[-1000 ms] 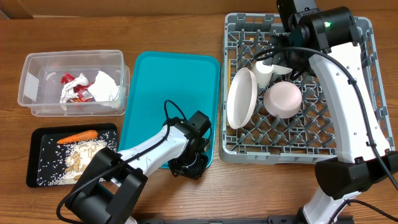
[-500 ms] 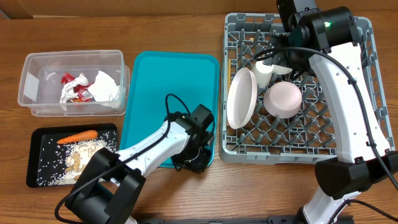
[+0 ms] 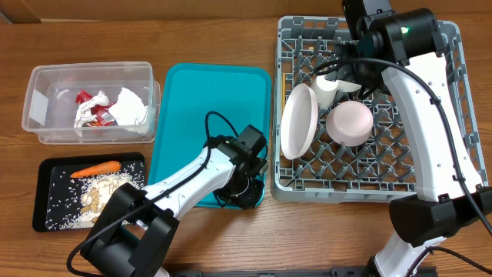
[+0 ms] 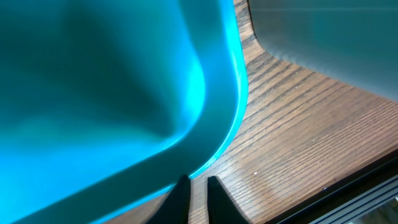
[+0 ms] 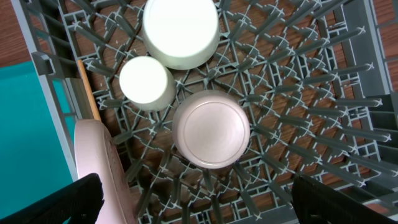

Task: Sort waste into correct bins and load items into the dishwasher

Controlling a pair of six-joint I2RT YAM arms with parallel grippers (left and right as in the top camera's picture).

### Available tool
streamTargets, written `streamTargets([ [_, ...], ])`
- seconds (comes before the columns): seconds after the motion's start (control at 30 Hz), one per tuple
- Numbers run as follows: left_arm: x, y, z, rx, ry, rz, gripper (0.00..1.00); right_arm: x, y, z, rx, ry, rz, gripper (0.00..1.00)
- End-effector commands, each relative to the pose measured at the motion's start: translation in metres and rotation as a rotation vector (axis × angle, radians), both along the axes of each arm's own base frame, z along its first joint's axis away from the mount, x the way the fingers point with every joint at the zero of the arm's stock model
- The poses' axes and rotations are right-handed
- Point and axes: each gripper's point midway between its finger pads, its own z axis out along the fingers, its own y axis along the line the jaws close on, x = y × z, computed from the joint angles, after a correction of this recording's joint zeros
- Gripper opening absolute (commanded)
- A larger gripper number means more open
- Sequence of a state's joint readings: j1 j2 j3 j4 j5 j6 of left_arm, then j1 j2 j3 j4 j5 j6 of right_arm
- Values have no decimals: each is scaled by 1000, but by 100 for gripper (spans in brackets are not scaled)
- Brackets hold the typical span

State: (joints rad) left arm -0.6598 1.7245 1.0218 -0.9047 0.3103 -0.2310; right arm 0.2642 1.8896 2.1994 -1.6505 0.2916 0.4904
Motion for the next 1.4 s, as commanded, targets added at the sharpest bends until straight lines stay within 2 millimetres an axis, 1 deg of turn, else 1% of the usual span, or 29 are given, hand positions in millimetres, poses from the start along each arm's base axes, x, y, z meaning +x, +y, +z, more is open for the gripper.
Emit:
streamTargets([
  [0.0, 10, -5, 3, -11, -37, -15, 4, -3, -1, 23, 16, -68, -1, 100],
  [0.07, 13, -4, 3, -10, -39, 8, 4, -3, -1, 23, 17, -68, -1, 100],
  [0.17, 18, 3, 2, 17, -28, 103, 4, -3, -1, 23, 16, -68, -1, 100],
  [0.27, 26, 9, 2, 35, -6, 239, 4, -3, -1, 23, 16, -68, -1, 100],
  [0.3, 32, 11, 3, 29, 3, 311, 4, -3, -1, 23, 16, -68, -1, 100],
  [0.33, 35, 9, 4, 11, 7, 330, 4, -3, -1, 23, 16, -68, -1, 100],
  [0.5, 50, -12, 10, -112, -7, 358, 7, -3, -1, 23, 16, -68, -1, 100],
  [0.6, 59, -19, 12, -141, -35, 378, 7, -3, -1, 23, 16, -68, -1, 100],
  [0.7, 62, -20, 12, -144, -44, 393, 4, -3, -1, 23, 16, -68, -1, 100],
  [0.83, 65, -16, 11, -124, -61, 410, 4, -3, -1, 23, 16, -68, -1, 100],
  [1.0, 74, -21, 12, -139, -87, 441, 4, -3, -1, 23, 16, -68, -1, 100],
  [1.1, 77, -17, 10, -112, -99, 485, 4, -3, -1, 23, 16, -68, -1, 100],
  [1.2, 80, -18, 9, -117, -109, 495, 4, -3, -1, 23, 16, -68, -1, 100],
  [1.37, 83, -23, -2, -123, -86, 506, 4, -3, -1, 23, 16, -68, -1, 100],
])
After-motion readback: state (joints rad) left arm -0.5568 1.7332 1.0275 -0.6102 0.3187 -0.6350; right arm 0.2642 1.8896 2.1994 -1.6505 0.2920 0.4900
